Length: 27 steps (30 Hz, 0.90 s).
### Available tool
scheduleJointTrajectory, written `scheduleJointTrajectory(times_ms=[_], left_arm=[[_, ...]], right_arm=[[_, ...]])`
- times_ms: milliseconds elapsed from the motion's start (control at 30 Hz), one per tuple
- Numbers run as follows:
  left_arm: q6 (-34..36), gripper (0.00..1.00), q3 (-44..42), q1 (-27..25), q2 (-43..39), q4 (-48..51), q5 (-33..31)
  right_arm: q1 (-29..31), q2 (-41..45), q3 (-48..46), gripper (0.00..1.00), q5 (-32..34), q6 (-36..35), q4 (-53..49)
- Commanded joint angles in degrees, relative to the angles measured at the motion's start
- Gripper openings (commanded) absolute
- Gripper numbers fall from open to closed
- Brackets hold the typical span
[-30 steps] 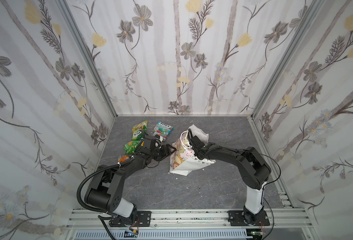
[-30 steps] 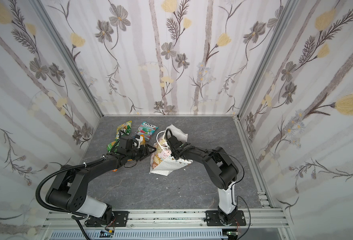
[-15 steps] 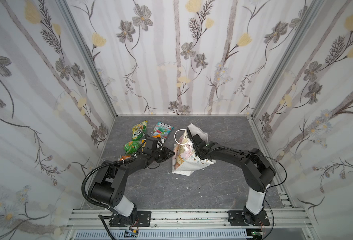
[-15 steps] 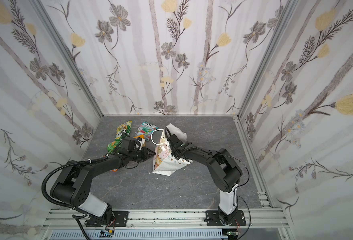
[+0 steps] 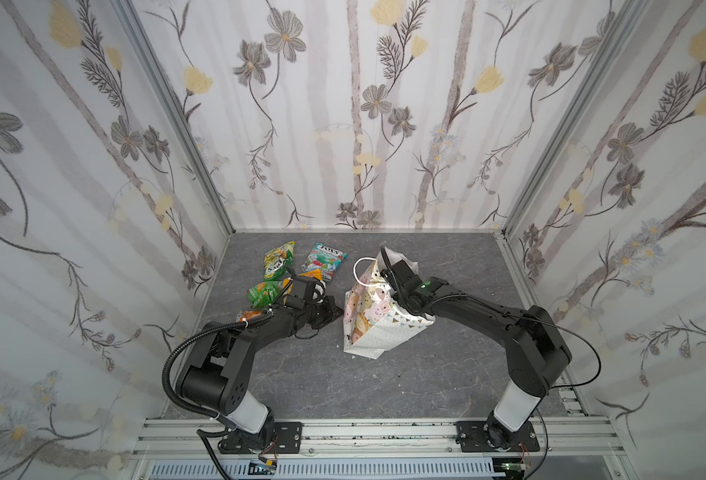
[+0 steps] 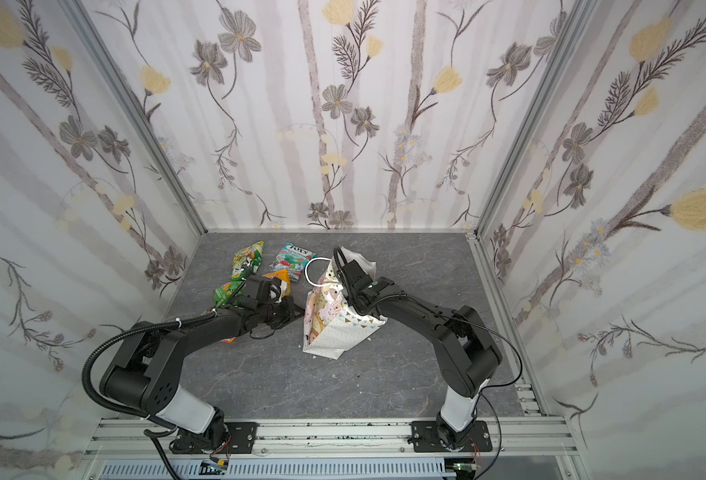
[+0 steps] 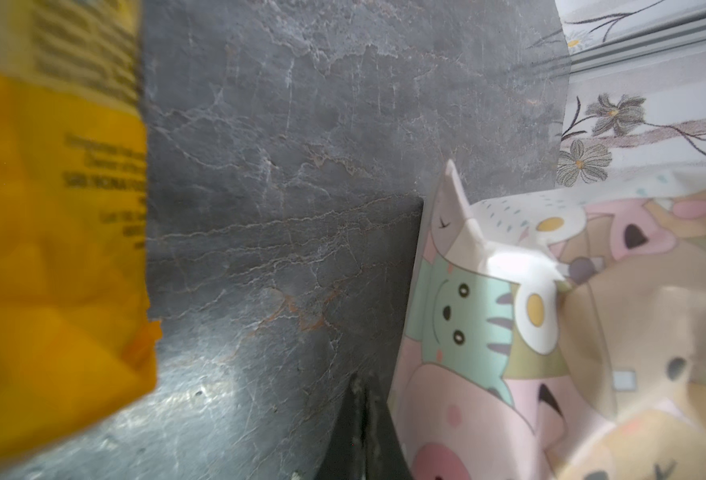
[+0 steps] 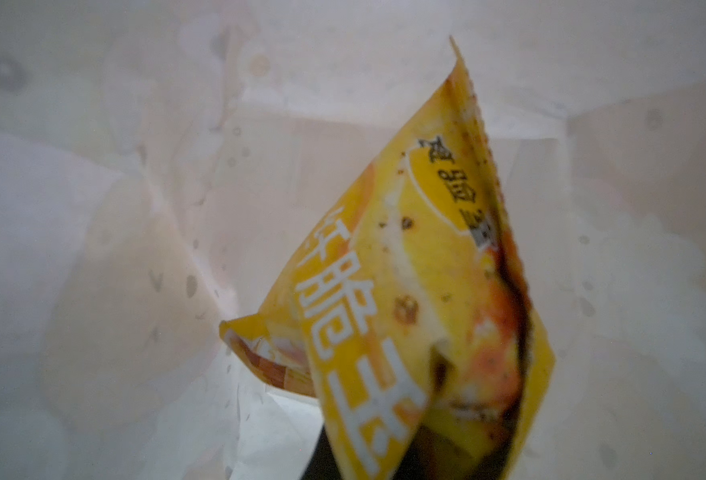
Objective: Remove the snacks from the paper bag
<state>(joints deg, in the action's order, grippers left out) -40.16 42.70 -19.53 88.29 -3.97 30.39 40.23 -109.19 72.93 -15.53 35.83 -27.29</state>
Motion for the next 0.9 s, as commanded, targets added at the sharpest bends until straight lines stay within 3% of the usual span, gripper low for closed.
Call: scheduleJointTrajectory(times_ms=[0,67,200,367,567,700,867], left_arm=[[3.3,0.03,1.8,0.0,-4.4,5.4,-4.7],[5.1,0.08,3.3,0.1,-7.8,10.4,-8.3],[5.1,0.32,5.2,0.2,-14.7,14.9,-11.3],[2.7,0.42,9.8,-0.8,-22.7,14.1,-3.4],[0.4,0.62,14.9,-4.5,-23.7,11.1,2.6],[-1.1,0.65,16.6,-8.2,-19.7,7.0,8.0],[1.9,0.64,17.6,-11.8,-15.0,9.9,4.9]], right_arm=[[-0.1,0.9,0.9,0.0,4.8,-1.7,-4.7],[0.1,2.3,1.5,0.0,5.5,-1.7,-5.9],[-0.1,2.5,3.2,0.0,7.9,-2.8,-9.0],[0.0,1.3,4.0,0.0,7.8,-3.1,-9.8],[0.6,2.1,7.0,0.0,8.1,-3.1,-10.3],[0.8,2.5,7.8,0.0,7.6,-2.8,-10.4],[1.2,3.3,8.1,0.0,7.7,-2.5,-10.4]])
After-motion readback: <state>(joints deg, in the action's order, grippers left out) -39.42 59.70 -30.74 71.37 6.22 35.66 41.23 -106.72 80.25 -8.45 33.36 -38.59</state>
